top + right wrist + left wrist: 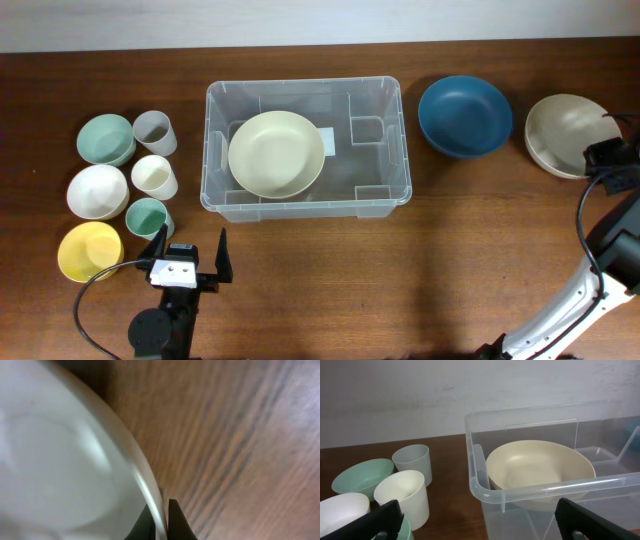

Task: Pack container
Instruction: 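Grasp the rear cream bowl's rim with the right gripper, then lift the rear cream bowl and carry it over the bin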

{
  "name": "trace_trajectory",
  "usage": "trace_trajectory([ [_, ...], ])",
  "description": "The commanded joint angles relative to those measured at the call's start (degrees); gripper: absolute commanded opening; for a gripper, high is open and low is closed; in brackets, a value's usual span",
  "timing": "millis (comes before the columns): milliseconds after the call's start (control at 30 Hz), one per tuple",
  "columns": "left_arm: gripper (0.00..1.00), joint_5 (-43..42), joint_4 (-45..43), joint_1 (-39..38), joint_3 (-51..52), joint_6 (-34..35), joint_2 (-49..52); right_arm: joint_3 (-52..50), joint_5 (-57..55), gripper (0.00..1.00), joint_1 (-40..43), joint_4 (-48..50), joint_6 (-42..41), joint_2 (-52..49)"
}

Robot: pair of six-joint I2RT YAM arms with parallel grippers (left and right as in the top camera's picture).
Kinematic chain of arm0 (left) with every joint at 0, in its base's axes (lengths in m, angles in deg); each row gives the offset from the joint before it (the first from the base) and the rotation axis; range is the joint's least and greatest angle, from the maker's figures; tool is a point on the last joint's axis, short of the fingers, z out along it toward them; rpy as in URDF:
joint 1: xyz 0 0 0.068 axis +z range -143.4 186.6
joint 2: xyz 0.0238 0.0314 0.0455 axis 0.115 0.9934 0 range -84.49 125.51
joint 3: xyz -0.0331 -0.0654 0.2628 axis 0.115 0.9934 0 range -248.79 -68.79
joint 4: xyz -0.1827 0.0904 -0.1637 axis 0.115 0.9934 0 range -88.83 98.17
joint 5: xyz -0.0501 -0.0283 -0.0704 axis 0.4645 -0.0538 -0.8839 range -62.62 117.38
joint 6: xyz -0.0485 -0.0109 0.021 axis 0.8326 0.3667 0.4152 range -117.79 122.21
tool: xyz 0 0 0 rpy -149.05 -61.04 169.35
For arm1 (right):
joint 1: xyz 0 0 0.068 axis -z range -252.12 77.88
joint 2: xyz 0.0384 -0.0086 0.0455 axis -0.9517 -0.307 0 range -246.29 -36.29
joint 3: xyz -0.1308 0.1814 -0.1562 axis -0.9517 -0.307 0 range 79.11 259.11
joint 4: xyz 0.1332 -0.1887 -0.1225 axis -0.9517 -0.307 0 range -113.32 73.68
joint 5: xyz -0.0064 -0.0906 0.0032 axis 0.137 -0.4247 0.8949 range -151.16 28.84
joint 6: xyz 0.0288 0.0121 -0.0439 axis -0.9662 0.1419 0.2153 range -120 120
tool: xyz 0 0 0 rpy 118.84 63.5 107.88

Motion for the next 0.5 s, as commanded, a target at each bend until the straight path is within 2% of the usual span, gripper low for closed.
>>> trace_trajectory([
  [0,0.99,-0.5,0.4,0.4,0.1,-0.9,-0.4,-1.0,4.8,0.04,4.3,-0.4,1.2,-1.7],
  [167,0.99,-0.5,0.4,0.4,0.1,-0.9,-0.4,-0.9,17.7,0.04,9.2,0.0,3.6,-1.2],
  [300,0.99,-0.5,0.4,0.4,0.1,-0.9,-0.4,-0.9,32.6,0.04,13.1,1.2,9.4,1.2],
  [467,0.99,-0.5,0.4,0.4,0.1,-0.9,-0.4,-0.9,43.4,0.04,14.5,1.4,10.7,4.5],
])
